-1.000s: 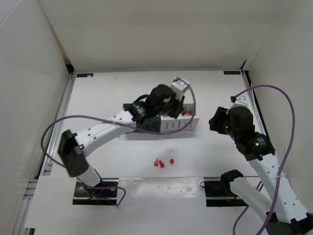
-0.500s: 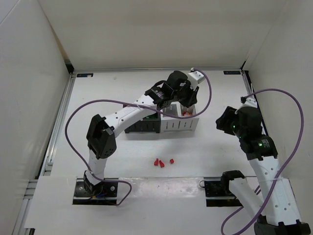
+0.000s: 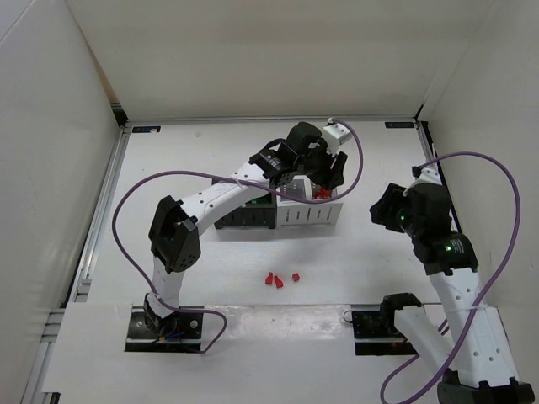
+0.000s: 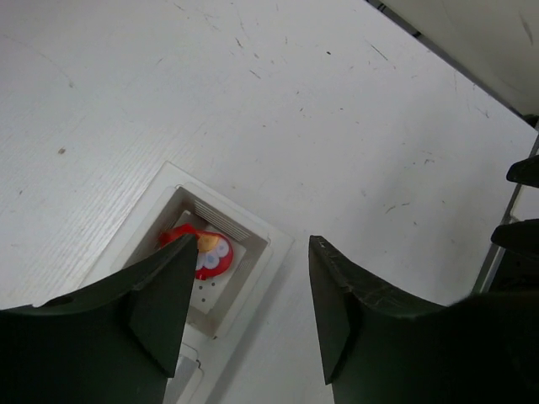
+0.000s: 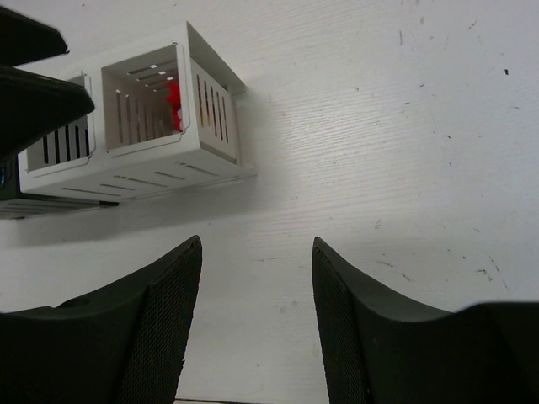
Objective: Sort the legos into containers by color
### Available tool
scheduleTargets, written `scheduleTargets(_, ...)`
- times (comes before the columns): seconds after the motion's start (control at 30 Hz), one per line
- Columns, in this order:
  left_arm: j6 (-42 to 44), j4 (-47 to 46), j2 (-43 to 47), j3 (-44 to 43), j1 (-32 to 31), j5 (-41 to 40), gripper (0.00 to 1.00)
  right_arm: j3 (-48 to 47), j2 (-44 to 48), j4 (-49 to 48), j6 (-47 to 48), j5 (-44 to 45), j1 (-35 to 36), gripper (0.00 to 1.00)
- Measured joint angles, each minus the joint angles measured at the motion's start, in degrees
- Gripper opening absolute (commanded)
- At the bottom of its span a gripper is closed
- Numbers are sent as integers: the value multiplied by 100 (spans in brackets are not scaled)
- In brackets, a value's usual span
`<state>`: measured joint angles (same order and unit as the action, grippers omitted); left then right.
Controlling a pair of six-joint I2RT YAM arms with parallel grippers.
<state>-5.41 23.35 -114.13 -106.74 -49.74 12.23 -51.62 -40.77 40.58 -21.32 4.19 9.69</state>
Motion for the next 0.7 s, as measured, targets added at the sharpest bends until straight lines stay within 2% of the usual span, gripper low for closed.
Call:
scheduleTargets(0.17, -39, -55, 50, 122, 15, 44, 90, 0, 109, 4, 20, 72, 310, 58)
scheduleTargets(0.2, -59, -94, 111, 229, 33, 44, 98, 0, 127, 4, 57, 76, 398, 60)
scheduleTargets(0.23, -76, -120, 190, 367, 44, 50, 100, 0, 136, 4, 81, 76, 494, 60)
scheduleTargets(0.37, -221, -260, 992, 1436, 170, 2, 100, 0, 15, 2, 173, 227, 1478, 60)
scheduleTargets(0.47, -352, -170, 2033, 2376, 282, -345, 100, 0, -352, -11, 125, 673, 2811, 63)
scheduleTargets(0.57, -586, -101, 3480, 3556, 348, -887, 100, 2, -933, -42, 50, 1213, 4212, 64)
scheduleTargets(0.7, -1117, 560, 5418, 4723, 319, -1541, 100, -4, -1917, -63, -225, 1491, 5053, 64)
